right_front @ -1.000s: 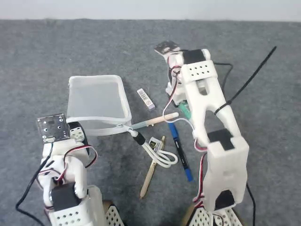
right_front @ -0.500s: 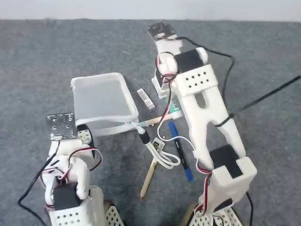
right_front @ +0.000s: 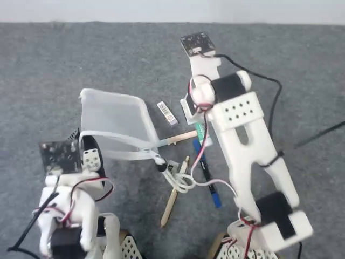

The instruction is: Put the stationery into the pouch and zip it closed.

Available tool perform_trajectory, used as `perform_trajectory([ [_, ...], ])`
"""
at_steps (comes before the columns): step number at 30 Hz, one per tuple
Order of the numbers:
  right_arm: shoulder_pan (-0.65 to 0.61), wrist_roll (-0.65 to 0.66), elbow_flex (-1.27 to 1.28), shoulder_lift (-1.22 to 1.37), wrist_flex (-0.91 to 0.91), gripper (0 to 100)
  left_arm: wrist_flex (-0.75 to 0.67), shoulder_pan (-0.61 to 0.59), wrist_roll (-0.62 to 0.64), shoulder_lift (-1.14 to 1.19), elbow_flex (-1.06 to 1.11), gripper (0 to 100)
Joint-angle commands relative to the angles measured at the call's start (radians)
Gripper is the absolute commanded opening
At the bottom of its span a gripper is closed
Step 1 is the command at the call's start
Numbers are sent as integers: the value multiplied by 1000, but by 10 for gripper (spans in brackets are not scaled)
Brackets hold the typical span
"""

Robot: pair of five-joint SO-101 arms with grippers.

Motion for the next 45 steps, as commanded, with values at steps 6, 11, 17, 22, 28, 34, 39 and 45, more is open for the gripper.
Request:
perform_trajectory([
  [6, 22, -12, 221, -257, -213, 6, 48, 74, -5, 410, -409, 10],
  [11, 22, -12, 315, -329, -288, 6, 107, 77, 78, 594, -570, 9],
  [17, 15, -12, 339, -395, -308, 6, 110, 72, 106, 664, -565, 9],
  [22, 13, -68, 334, -487, -352, 6, 68, 32, 143, 669, -535, 9],
  [28, -88, -69, 336, -568, -532, 6, 37, -54, 155, 669, -509, 9],
  [34, -222, -68, 344, -576, -759, 6, 2, -75, 180, 666, -463, 9],
  [39, -300, -68, 370, -584, -860, 6, -28, -75, 190, 666, -437, 9],
  [45, -348, -68, 559, -585, -1107, 6, -29, -75, 192, 666, -435, 9],
])
